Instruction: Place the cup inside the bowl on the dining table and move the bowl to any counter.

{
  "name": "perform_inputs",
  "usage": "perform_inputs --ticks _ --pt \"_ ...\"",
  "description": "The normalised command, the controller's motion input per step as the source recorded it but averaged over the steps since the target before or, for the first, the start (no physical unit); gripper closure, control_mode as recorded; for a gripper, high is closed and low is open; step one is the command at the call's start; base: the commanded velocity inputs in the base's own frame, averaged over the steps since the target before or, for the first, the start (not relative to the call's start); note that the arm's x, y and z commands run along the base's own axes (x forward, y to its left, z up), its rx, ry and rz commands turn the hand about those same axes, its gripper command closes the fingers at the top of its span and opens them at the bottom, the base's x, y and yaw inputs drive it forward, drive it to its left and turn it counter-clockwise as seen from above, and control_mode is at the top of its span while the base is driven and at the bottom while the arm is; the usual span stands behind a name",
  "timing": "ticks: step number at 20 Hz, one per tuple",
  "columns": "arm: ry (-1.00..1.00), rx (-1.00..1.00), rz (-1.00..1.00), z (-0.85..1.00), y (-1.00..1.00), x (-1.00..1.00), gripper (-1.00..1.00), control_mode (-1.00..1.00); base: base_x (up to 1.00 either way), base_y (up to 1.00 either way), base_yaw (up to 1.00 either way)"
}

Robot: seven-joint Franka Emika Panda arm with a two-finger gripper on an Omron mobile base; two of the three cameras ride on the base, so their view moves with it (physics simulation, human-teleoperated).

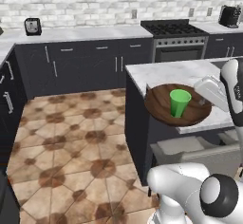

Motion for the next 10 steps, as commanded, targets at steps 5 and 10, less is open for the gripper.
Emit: perform_inputs --ticks 5,10 --pt "0.0 0.0 0.0 0.0 0.0 0.0 1.0 1.0 0.08 0.65 -0.06" --pt "0.0 0.0 0.0 0.0 0.0 0.0 1.0 1.0 0.34 0.5 -0.05"
